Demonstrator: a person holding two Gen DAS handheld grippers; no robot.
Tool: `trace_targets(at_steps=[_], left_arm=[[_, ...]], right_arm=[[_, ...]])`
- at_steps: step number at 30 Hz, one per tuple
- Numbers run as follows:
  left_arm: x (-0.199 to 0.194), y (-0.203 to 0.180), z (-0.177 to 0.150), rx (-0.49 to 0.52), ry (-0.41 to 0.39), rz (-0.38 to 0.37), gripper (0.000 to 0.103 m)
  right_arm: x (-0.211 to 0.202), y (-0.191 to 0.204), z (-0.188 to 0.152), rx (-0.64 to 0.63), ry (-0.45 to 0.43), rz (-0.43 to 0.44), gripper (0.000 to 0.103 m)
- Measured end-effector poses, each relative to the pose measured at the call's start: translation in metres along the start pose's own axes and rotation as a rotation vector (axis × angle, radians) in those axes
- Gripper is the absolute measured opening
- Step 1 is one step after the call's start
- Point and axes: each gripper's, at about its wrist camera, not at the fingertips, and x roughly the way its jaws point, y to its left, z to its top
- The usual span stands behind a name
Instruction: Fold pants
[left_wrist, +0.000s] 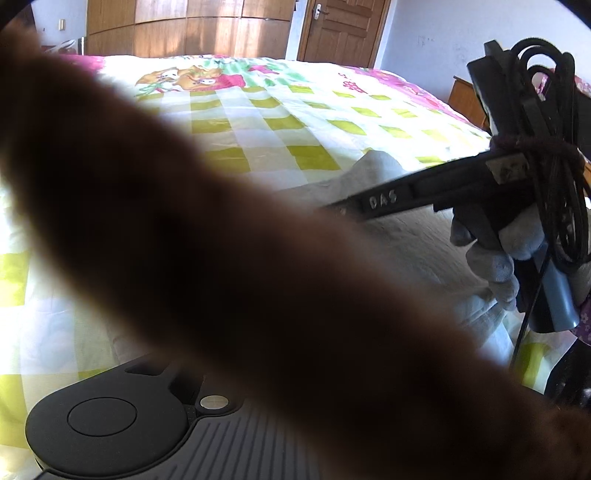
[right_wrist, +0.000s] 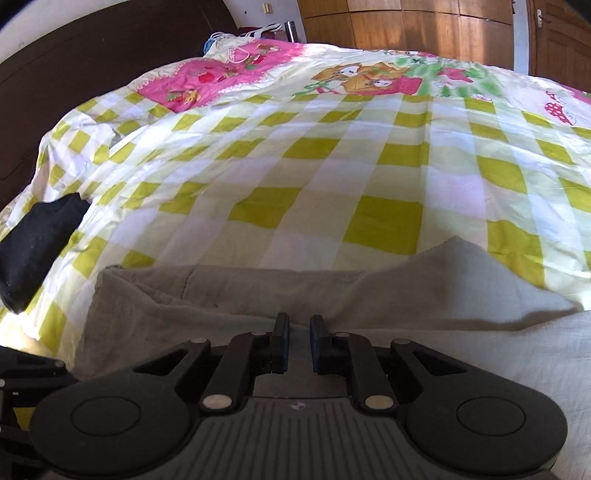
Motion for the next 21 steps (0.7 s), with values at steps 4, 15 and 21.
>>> trace_targets(at_steps=[4,15,21], left_arm=[[-0.003,-0.002,0.007,-0.038,-0.016,-0.04,0.018],[0.028,-0.054,0.033,0.041,-0.071,-0.052,0.019],[0.05,-0.064,0.041,0.032,-0.042,0.007,0.019]], right_arm=[[-0.044,-0.031,0.0,0.019,-0.052,-0.068,0.028],[-0.106,-0.133,-0.052,0.24,-0.01,-0.217,0.039],[-0.096,-0.154,-0.073,0.322,0.014,-0.096,0.045]])
